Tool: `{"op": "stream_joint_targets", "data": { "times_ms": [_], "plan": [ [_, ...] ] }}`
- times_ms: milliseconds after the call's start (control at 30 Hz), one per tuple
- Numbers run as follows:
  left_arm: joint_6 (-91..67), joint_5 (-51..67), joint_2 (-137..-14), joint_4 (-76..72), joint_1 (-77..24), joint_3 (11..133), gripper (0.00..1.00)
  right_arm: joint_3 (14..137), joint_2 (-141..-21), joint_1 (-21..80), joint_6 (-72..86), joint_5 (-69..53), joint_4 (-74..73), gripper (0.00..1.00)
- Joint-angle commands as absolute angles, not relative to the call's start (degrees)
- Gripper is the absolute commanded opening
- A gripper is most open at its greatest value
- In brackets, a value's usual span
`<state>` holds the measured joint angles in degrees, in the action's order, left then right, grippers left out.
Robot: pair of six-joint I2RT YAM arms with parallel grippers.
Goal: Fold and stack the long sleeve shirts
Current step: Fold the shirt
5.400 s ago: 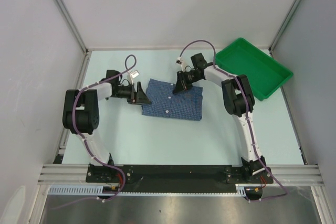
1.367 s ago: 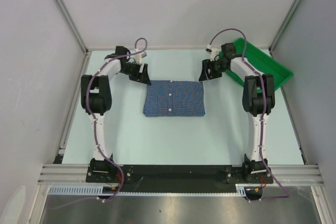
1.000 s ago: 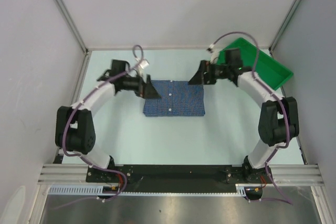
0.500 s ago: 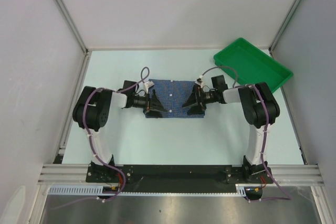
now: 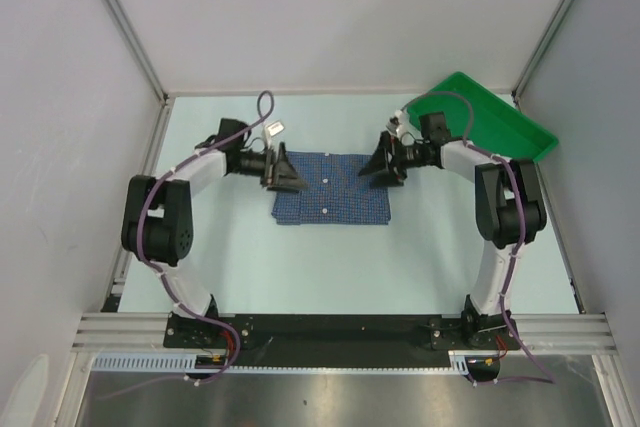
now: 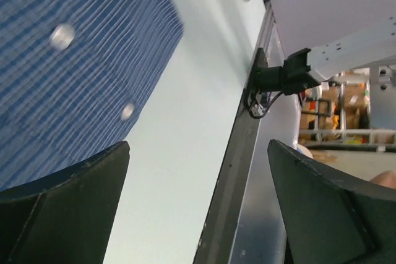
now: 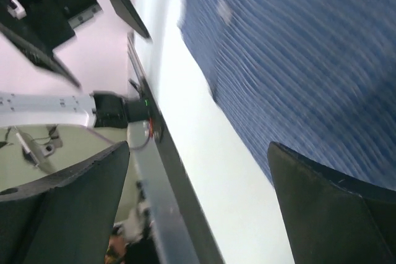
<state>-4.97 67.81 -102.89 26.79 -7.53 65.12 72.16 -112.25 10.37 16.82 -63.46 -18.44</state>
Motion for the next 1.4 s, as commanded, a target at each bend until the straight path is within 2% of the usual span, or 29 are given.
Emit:
{"op": "stream_joint_targets", "data": {
  "times_ms": [0,100,233,333,400,567,633,700,800,900,933,1067,1200,1267,1367],
  "plan": [
    [-18.3,66.7,-105.7,13.5,-13.6,71.4,0.99,77.8,-110.9,14.6,29.6,-60.2,-0.5,0.99],
    [-25.1,63.3,-114.5,1.1,-13.5,76.2,0.99,85.0,-120.0,14.5,29.7,-58.8,1.0,1.0],
    [-30.1,59.9,-126.5,-3.2,-11.4,84.1,0.99,88.6,-131.2,12.2,30.4,-56.5,3.0,1.0],
    [-35.6,57.2,-130.8,-9.9,-8.3,83.5,1.0,89.4,-134.7,10.6,27.6,-54.3,2.4,1.0],
    [-35.2,55.7,-131.9,-8.3,-6.3,82.3,0.99,88.9,-136.1,9.1,27.4,-53.2,1.8,1.0],
    [-33.6,55.8,-126.9,-5.9,-1.7,73.1,1.0,88.3,-136.0,6.2,23.2,-49.9,-4.4,1.0],
    [-31.8,59.5,-124.2,-4.6,-0.2,69.6,0.99,92.5,-135.4,5.7,20.0,-49.4,-8.8,1.0],
    [-22.2,60.8,-118.8,5.3,-0.2,70.0,0.99,97.4,-134.7,6.0,15.5,-50.1,-15.1,1.0],
    [-13.8,60.0,-109.1,11.8,2.5,69.1,0.99,107.2,-132.6,7.6,9.6,-51.2,-22.9,0.98],
    [-11.7,56.7,-102.1,16.1,6.1,70.8,1.0,113.6,-129.2,11.5,0.2,-48.3,-31.6,0.95],
    [-9.9,51.9,-101.1,19.3,7.5,72.5,0.99,114.3,-128.2,12.9,-3.6,-45.0,-33.6,0.94],
    [-1.2,39.4,-95.5,30.0,9.5,79.0,0.99,111.2,-123.5,25.2,-16.2,-36.8,-39.1,0.89],
    [4.7,33.1,-93.7,36.9,10.8,82.6,0.99,108.2,-122.2,36.4,-21.1,-29.7,-38.5,0.75],
    [5.3,34.1,-92.6,39.2,12.6,82.9,1.0,107.7,-123.0,40.3,-22.3,-26.6,-37.5,0.64],
    [3.7,34.9,-91.3,40.6,15.5,82.7,0.99,107.1,-125.1,45.9,-22.5,-24.0,-34.8,0.6]
  ]
}}
